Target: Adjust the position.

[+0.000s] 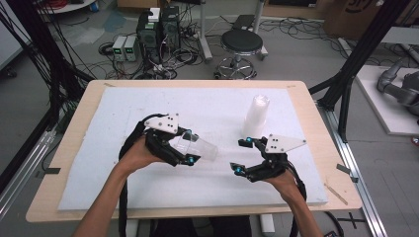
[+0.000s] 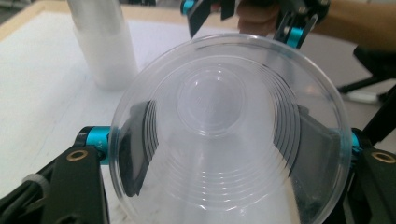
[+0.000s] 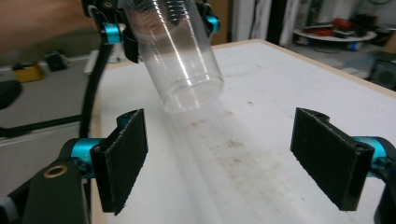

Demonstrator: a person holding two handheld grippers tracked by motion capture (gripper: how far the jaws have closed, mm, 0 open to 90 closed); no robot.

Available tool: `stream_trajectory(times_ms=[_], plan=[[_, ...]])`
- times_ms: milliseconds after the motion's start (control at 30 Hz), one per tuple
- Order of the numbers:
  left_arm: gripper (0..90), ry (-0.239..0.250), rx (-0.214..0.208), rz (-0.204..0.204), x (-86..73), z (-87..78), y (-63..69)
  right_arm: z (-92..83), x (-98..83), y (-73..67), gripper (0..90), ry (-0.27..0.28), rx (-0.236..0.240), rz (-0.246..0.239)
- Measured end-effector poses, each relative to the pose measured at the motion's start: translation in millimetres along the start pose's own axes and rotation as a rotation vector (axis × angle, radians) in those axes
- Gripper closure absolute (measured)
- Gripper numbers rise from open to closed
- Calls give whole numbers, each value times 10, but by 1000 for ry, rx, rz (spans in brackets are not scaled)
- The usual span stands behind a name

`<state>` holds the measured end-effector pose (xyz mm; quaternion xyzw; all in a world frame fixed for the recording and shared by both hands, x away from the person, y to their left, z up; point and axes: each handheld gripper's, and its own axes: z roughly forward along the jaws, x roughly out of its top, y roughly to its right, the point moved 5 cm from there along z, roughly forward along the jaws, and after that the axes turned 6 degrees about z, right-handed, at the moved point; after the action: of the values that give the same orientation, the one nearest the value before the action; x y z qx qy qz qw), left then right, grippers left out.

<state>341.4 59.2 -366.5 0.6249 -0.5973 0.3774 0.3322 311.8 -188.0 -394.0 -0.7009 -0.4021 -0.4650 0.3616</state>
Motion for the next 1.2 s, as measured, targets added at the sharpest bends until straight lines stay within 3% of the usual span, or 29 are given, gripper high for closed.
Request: stream_trajectory(times_ms=[233, 300, 600, 933, 1200], plan=[[301, -195, 10, 25, 35, 8, -111, -100, -176, 124, 187, 8, -124, 56], [301, -234, 7, 27, 45, 7, -143, -128, -241, 153, 188, -1, -157, 85], [301, -417, -15, 36, 83, 40, -293, -188, -463, 277, 190, -22, -308, 122], [301, -622, -27, 35, 28, 126, -451, -177, -608, 352, 191, -53, -381, 145], [301, -672, -26, 47, 68, 161, -501, -161, -700, 404, 190, -77, -397, 151]])
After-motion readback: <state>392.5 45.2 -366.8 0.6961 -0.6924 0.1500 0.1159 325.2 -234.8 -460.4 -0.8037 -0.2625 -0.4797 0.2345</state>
